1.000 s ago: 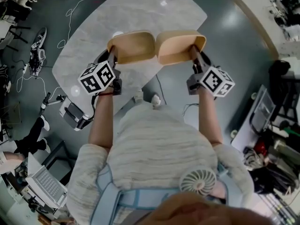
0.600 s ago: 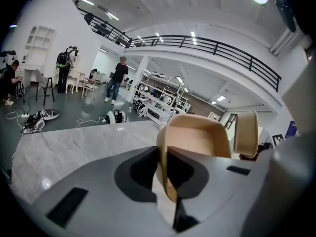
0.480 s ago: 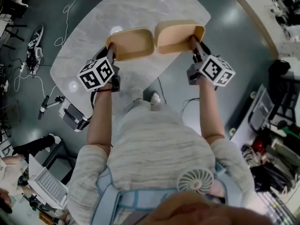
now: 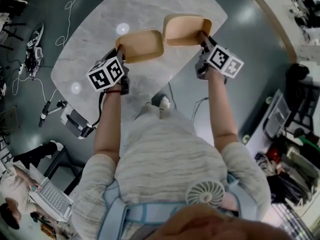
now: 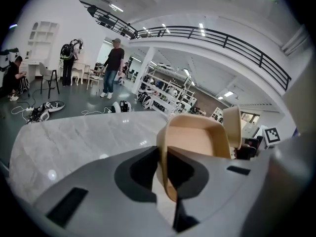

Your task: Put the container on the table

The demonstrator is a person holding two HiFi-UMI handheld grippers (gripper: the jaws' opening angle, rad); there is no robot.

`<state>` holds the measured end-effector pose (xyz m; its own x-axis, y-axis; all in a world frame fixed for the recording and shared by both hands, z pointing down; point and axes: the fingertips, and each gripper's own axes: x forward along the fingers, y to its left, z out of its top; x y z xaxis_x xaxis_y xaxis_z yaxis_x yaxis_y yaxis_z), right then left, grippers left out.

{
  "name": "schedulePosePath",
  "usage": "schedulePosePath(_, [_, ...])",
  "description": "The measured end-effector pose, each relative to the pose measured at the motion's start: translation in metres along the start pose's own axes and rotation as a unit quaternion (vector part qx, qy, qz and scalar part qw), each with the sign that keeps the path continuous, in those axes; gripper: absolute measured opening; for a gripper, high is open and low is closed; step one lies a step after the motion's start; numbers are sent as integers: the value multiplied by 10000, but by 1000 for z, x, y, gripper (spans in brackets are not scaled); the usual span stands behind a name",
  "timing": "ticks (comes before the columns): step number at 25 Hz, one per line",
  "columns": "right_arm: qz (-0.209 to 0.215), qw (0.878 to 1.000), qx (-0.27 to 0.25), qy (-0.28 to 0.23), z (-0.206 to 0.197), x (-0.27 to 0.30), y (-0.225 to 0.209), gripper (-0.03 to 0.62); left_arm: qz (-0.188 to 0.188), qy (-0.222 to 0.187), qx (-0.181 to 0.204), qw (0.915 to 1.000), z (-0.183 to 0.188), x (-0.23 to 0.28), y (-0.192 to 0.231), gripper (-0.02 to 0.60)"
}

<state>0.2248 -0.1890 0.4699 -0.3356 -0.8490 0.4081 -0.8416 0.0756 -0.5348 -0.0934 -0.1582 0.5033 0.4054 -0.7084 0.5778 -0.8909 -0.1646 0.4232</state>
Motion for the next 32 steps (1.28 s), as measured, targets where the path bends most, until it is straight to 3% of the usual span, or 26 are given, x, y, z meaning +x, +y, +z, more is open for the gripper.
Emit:
schedulePosePath(18, [-920, 9907, -31, 1002, -71, 75, -59, 20, 290, 592, -120, 9977, -45, 27, 42, 31])
schedulePosePath(32, [-1726, 9631, -351, 2034, -135, 115, -110, 20, 387, 886, -154, 9952, -63, 36, 60, 31])
